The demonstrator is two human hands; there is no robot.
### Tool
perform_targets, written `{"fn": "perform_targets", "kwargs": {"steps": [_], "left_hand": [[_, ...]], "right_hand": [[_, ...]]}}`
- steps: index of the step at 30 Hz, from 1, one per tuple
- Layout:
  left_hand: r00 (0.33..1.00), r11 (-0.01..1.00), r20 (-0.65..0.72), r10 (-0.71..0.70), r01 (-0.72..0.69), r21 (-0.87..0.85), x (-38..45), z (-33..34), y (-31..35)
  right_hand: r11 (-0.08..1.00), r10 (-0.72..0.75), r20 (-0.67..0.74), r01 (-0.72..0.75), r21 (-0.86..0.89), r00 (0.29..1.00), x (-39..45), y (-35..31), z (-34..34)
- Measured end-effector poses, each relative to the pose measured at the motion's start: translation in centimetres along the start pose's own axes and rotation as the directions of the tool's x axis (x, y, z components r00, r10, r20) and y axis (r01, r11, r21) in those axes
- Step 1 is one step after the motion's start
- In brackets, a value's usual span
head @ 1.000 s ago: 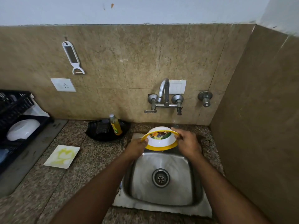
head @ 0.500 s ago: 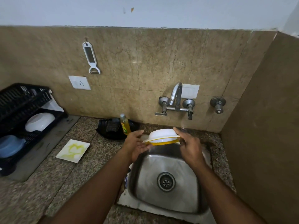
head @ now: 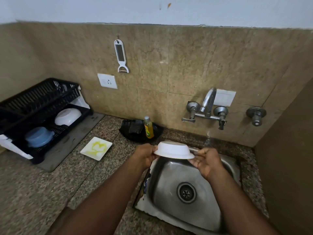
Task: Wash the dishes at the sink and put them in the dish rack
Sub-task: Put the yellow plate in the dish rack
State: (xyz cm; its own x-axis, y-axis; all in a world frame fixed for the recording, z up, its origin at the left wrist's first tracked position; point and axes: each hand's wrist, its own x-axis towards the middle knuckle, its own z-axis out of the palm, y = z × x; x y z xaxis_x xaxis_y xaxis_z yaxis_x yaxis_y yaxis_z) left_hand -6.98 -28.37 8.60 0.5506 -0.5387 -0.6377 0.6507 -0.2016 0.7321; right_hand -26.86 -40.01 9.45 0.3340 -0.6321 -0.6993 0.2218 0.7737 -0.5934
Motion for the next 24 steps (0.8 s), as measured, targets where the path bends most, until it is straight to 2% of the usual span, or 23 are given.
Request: {"fn": "perform_targets", "kwargs": {"steps": [5,10,14,17,18,20,21,24], "left_hand": [[0.999,0.993,0.036,0.026,-0.03,0.118,0.0,-2.5,0.7],[0.983,0.924,0.048,0.175,-0.181,0.336,0.2,-7.6,5.9],[0.948,0.836,-0.04,0.316,-0.258,0.484,0.6,-13.6,12.0],[0.881,0.699,-0.078,0.466,-0.313,0.642,0.8,-19.4,17.5],[0.843,0.616,-0.079,0.533,-0.322,0.719,0.8,-21.4,19.4],[0.779,0.416,-0.056,0.625,-0.271,0.868,0.7,-25.3,22.9],[0.752,0.349,-0.061,0.656,-0.231,0.908,0.8,-27.5,24.5],[0.686,0.241,-0.087,0.723,-0.132,0.962,1.6,-34.1,28.7]], "right_hand": [[0.99,0.07,0.059,-0.062,-0.129,0.996,-0.2,1.2,3.3],[0.962,0.187,0.152,-0.15,-0.228,0.971,-0.6,2.5,9.0],[0.973,0.178,0.264,-0.13,-0.19,0.948,-0.4,5.2,15.9],[0.97,0.207,0.328,-0.15,-0.191,0.922,0.1,8.1,22.8],[0.97,0.205,0.34,-0.143,-0.199,0.918,0.3,9.0,25.3],[0.97,0.192,0.387,-0.114,-0.215,0.902,0.5,10.8,30.2],[0.97,0.187,0.415,-0.1,-0.223,0.89,0.5,11.7,32.7],[0.967,0.164,0.473,-0.046,-0.251,0.866,0.9,14.6,39.8]]}}
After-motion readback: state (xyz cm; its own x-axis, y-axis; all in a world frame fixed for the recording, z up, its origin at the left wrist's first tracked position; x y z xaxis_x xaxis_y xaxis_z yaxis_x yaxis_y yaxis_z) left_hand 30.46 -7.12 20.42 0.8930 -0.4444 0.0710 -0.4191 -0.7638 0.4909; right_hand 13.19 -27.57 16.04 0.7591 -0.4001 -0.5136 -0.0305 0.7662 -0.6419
